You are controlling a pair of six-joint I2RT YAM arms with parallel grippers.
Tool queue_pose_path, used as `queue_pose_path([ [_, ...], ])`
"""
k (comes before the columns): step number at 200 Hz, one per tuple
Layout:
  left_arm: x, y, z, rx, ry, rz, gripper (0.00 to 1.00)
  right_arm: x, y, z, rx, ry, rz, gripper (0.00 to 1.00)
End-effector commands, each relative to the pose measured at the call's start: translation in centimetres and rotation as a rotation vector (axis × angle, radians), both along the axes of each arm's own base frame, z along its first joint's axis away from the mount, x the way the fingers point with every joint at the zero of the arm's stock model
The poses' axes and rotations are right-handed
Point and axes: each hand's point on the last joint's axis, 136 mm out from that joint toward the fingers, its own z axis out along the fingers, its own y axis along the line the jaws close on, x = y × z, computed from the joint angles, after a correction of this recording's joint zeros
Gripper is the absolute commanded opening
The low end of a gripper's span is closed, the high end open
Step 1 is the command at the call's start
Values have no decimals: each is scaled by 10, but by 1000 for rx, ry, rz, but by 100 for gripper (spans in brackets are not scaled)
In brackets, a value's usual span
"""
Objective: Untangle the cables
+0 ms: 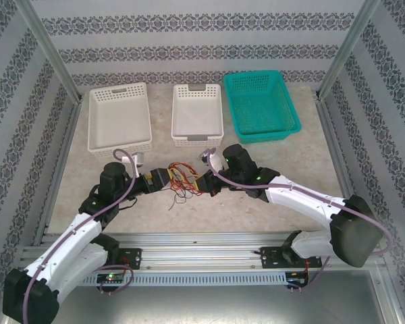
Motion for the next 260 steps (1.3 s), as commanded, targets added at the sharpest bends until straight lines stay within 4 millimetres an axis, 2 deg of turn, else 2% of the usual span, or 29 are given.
queue_pose_path([
  [1,3,-15,23,-60,-91,-37,97,-2,5,18,71,-39,40,0],
  [28,2,-23,16,-56,-97,-56,91,-5,9,26,104,-26,59,0],
  [78,0,-35,12,-85,-115,-85,65,-5,12,27,122,-10,62,0],
  [110,-2,-39,11,-85,-123,-100,57,-6,15,32,148,3,70,0],
  [150,-4,-41,11,-89,-134,-107,40,-6,14,34,148,4,69,0],
  [193,-8,-39,9,-69,-136,-114,18,-1,8,27,120,5,28,0],
  [219,-10,-38,8,-43,-130,-124,0,8,2,21,76,10,-30,0],
  [260,-16,-30,1,77,-94,-136,0,29,-22,-7,-126,8,-152,0],
])
